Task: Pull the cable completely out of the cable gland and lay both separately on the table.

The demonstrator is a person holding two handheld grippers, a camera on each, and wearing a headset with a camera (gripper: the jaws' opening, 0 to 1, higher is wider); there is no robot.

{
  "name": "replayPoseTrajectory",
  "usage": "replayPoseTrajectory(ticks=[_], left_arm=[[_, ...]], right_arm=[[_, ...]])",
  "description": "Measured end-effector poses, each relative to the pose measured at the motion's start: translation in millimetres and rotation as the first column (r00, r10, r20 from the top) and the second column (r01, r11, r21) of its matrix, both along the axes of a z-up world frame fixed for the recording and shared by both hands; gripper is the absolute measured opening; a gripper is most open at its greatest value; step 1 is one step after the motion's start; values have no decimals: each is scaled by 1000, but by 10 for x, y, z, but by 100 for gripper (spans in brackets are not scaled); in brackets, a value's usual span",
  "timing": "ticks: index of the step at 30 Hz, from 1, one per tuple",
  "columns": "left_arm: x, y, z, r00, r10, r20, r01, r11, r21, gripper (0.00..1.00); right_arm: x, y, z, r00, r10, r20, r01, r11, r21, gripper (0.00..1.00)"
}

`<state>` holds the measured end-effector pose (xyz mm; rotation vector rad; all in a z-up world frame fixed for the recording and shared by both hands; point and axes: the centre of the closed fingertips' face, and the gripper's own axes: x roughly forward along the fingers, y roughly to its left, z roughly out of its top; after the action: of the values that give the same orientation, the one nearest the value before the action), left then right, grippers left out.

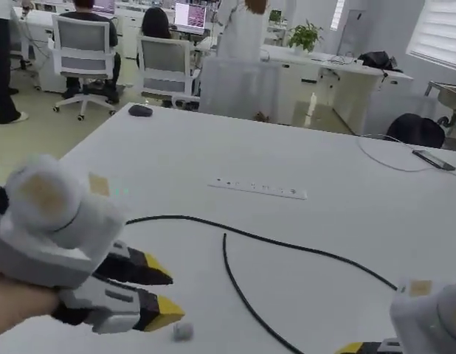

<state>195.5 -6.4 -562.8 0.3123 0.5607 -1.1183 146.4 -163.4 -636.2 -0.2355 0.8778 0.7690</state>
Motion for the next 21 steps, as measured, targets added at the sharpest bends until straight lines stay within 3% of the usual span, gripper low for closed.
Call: replayPoseTrajectory(ticks=[3,6,8,9,12,14,15,17,18,21], left_arm=[[-8,129,-38,997,81,-5,-81,997,-20,29],[69,278,-69,983,179,25,-179,984,-24,29],[128,404,-88,969,242,59,-241,970,-22,29],[191,521,-96,947,307,91,-307,952,-17,27],[197,644,-165,929,356,102,-357,934,-11,27],[221,724,-164,920,361,151,-368,929,22,26],[247,782,-166,914,359,192,-374,926,48,26],[210,788,-240,917,382,110,-387,922,24,28],[210,812,-261,916,387,102,-392,920,26,28],[224,915,-317,905,409,121,-416,908,45,30]], right_arm=[[4,-21,-5,1000,-10,1,10,1000,-1,41],[-7,-40,-29,1000,-29,-9,29,1000,6,41],[-13,-68,-63,999,-44,-16,44,999,5,41],[-20,-85,-80,998,-54,-25,54,999,5,41],[-50,-123,-117,995,-87,-46,88,996,20,42],[-82,-126,-144,994,-93,-55,94,995,26,42],[-98,-125,-158,994,-95,-61,97,995,28,42],[-77,-157,-168,988,-144,-48,146,989,36,42],[-85,-161,-177,986,-154,-55,157,987,40,42],[-102,-169,-207,982,-176,-63,179,983,44,43]])
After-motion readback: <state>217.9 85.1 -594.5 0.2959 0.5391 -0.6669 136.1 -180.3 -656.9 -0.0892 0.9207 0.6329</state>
